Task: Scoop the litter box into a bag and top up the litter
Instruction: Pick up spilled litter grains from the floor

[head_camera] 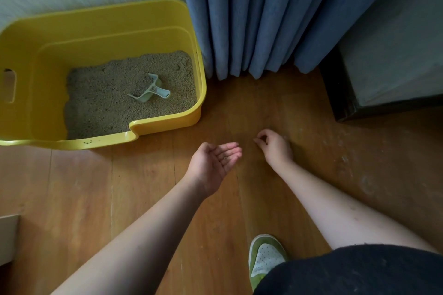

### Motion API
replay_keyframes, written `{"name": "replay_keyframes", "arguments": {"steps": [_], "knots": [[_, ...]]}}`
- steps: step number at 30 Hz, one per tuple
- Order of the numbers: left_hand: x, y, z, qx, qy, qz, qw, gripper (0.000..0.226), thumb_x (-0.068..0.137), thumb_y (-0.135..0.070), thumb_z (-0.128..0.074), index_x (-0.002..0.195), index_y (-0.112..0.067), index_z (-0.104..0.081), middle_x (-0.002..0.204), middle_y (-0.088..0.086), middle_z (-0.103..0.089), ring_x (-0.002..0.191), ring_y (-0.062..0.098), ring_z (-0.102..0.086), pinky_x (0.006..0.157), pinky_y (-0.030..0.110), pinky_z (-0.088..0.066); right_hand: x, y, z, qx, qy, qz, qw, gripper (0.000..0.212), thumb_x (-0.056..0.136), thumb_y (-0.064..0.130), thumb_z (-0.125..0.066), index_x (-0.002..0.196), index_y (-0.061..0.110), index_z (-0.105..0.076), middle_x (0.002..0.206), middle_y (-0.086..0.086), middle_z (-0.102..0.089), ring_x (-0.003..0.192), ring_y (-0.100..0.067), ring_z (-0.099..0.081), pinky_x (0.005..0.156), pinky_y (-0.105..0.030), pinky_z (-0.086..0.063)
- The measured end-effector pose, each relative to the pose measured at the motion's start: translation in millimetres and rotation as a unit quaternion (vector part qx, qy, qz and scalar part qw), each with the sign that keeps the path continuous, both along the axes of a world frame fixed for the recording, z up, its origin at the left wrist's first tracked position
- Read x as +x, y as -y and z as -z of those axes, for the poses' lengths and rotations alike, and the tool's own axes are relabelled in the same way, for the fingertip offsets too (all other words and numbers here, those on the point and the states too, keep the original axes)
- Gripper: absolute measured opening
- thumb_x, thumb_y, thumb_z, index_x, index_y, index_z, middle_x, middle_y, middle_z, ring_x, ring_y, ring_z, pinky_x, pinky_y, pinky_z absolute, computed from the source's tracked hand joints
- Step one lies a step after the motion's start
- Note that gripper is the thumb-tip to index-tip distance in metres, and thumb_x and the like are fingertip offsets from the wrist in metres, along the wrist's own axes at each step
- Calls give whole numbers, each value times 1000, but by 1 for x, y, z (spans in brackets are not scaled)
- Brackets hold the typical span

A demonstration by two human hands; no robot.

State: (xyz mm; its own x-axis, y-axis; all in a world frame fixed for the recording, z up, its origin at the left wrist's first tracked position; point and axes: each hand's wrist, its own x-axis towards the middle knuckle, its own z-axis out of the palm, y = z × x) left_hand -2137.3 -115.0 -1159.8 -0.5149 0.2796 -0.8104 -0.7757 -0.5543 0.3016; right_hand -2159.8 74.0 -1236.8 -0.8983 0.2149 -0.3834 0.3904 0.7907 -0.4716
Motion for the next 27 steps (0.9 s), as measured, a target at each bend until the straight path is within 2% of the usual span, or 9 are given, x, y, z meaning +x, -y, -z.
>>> {"name": "replay_keyframes", "arguments": {"steps": [2, 6, 9, 12, 15, 17, 19, 21, 27], "knots": [[-1, -1, 2, -10, 6, 1, 1000, 54, 100, -21, -21, 112, 9, -64, 110, 26, -69, 97, 30, -70, 86, 31, -57, 1, 2, -12, -43, -14, 14, 999, 19, 94, 30, -58, 106, 16, -65, 93, -1, -66, 81, -15, -60, 67, -22, -39], [-1, -6, 8, -28, 23, 0, 999, 51, 101, -21, -23, 112, 10, -62, 105, 26, -71, 97, 32, -69, 85, 34, -55, 20, 22, -55, -197, -56, -22, 978, 8, 93, 28, -60, 95, 21, -63, 65, 3, -51, 61, -10, -49, 57, -26, -40], [1, -12, 9, -35, 28, -11, 999, 46, 100, -20, -27, 105, 8, -63, 91, 20, -73, 86, 27, -69, 78, 33, -55, 37, 36, -73, -233, -92, -78, 965, 13, 95, 27, -56, 98, 20, -66, 70, 0, -63, 62, -12, -57, 57, -28, -46], [2, -15, 10, -23, 32, -14, 999, 48, 101, -21, -26, 110, 10, -62, 94, 22, -72, 87, 28, -69, 76, 33, -55, 38, 25, -67, -207, -86, -29, 974, 22, 98, 31, -51, 111, 20, -65, 92, 13, -66, 80, 3, -59, 65, -7, -44], [4, -15, 10, -24, 40, -13, 999, 48, 101, -21, -25, 107, 9, -63, 89, 21, -72, 86, 28, -69, 74, 31, -55, 30, -1, -48, -145, -91, 102, 980, 26, 99, 30, -47, 119, 20, -61, 113, 5, -65, 97, -1, -57, 74, -10, -42], [5, -13, 8, -26, 42, -11, 999, 49, 100, -20, -25, 105, 8, -64, 87, 21, -72, 83, 27, -69, 72, 31, -54, 22, -17, -33, -125, -72, 152, 978, 27, 98, 29, -49, 121, 19, -59, 108, 0, -66, 96, -10, -62, 72, -14, -44], [6, -11, 8, -28, 41, -12, 999, 49, 100, -20, -24, 105, 8, -64, 87, 20, -72, 83, 27, -69, 73, 31, -54, 16, -24, -23, -91, -51, 129, 986, 27, 97, 28, -53, 121, 20, -59, 79, 5, -60, 71, -8, -60, 57, -12, -39], [7, -9, 8, -30, 42, -13, 999, 49, 100, -20, -24, 105, 8, -64, 88, 21, -72, 83, 27, -69, 74, 31, -54, 10, -25, -16, -52, -34, 101, 993, 27, 95, 29, -57, 120, 20, -59, 69, 9, -49, 60, -4, -49, 50, -13, -32], [9, -3, 6, -37, 44, -15, 998, 50, 100, -20, -24, 107, 9, -64, 90, 21, -72, 86, 28, -69, 76, 32, -54, -1, -18, 0, -29, -3, 88, 996, 22, 91, 34, -61, 111, 24, -59, 94, 1, -59, 80, -15, -56, 65, -22, -40]]}}
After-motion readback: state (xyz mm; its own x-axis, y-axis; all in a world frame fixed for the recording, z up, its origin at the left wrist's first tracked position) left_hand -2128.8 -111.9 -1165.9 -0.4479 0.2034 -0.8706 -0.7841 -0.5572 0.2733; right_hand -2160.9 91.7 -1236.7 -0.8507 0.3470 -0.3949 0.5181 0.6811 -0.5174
